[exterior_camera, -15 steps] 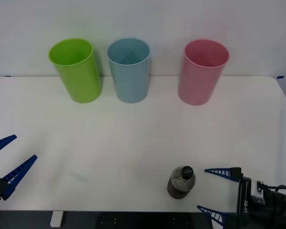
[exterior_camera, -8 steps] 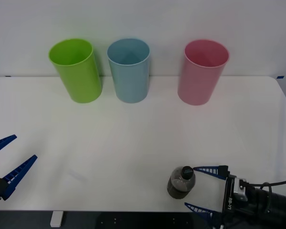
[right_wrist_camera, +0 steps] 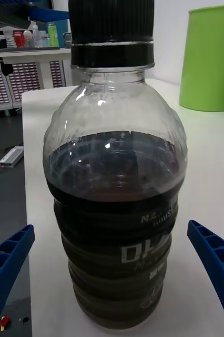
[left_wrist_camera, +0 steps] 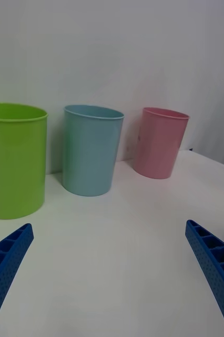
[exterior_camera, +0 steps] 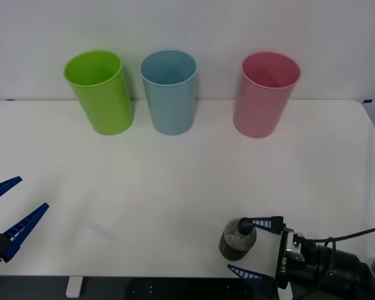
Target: Grasp the object on the table and drop it into the matching bin: aluminum can to the light blue bin, PET bottle to the pink bin.
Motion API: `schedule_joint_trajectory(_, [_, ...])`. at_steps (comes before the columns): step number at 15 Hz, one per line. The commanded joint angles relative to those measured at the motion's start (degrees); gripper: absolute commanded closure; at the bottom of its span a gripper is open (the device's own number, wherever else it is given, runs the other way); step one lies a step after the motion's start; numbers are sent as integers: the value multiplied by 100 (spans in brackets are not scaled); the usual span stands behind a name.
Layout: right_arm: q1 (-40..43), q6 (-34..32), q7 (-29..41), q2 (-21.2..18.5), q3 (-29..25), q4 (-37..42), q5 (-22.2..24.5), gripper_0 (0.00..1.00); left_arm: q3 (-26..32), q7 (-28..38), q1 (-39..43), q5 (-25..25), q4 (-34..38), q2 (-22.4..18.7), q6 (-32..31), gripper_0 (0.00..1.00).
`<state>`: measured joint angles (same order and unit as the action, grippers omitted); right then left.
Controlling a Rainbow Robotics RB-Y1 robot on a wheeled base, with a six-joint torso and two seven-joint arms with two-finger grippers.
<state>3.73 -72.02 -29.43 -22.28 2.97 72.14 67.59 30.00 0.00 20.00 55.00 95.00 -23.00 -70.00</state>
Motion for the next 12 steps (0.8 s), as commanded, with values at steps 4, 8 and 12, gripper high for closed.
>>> schedule_joint_trajectory(4, [-83,241,-19,145,187,2,-1,0,0,0,0,0,0,0,0,0])
schedule_joint_trajectory(8, [-100,320,-45,163,213,-7,-1,0,0,0,0,0,0,0,0,0])
schedule_joint_trajectory(12, [-100,311,-142,163,204,11,-1,100,0,0,0,0,0,0,0,0])
